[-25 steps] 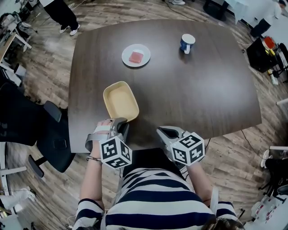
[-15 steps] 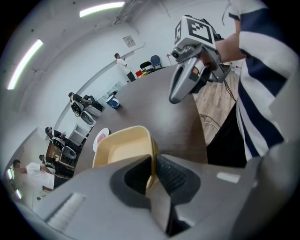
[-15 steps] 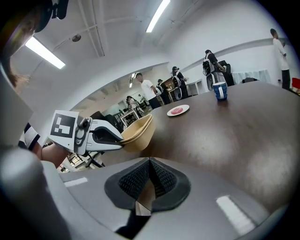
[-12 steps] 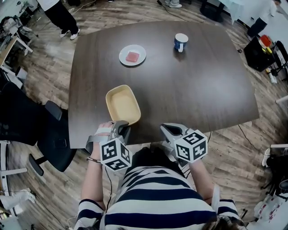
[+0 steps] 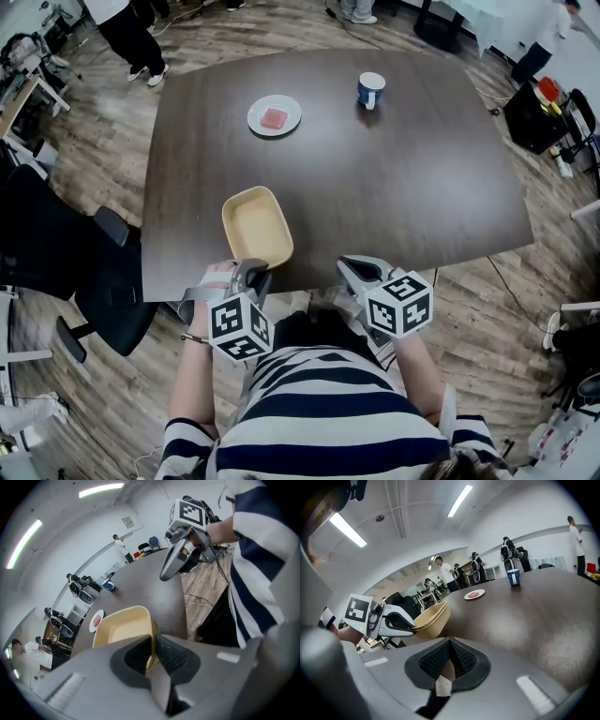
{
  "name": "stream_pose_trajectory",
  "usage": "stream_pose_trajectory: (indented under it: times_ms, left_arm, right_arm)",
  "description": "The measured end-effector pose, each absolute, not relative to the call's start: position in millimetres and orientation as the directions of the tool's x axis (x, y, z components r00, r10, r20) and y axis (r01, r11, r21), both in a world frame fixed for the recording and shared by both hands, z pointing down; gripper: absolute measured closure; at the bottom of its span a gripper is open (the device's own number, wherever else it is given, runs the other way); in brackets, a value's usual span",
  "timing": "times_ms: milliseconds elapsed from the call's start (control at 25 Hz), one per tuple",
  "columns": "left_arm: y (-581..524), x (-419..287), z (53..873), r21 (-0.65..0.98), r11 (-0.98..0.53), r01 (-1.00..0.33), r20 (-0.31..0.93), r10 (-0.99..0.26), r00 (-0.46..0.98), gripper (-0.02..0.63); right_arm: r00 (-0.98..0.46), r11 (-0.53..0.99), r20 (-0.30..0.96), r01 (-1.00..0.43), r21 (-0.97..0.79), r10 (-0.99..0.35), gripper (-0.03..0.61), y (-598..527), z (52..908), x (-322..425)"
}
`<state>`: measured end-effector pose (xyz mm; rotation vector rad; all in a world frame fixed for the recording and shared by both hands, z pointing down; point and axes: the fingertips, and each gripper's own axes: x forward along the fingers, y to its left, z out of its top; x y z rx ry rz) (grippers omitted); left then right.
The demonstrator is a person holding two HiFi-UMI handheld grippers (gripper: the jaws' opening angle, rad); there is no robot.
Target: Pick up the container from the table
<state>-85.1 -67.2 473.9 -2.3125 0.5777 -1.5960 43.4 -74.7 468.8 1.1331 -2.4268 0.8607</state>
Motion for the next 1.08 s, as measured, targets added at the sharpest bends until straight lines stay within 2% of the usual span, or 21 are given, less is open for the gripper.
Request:
stream_pose_trajectory:
  times_ms: [1080]
  left_arm:
    - [-26.4,-82.7,477.8,-0.425,-0.884,-0.195,0.830,-0.467,0.306,0.614]
  right_arm:
    - [-0.618,0.483,0.486,-0.787,-0.385,-0.619,0.580,-43.4,463.5,53.3]
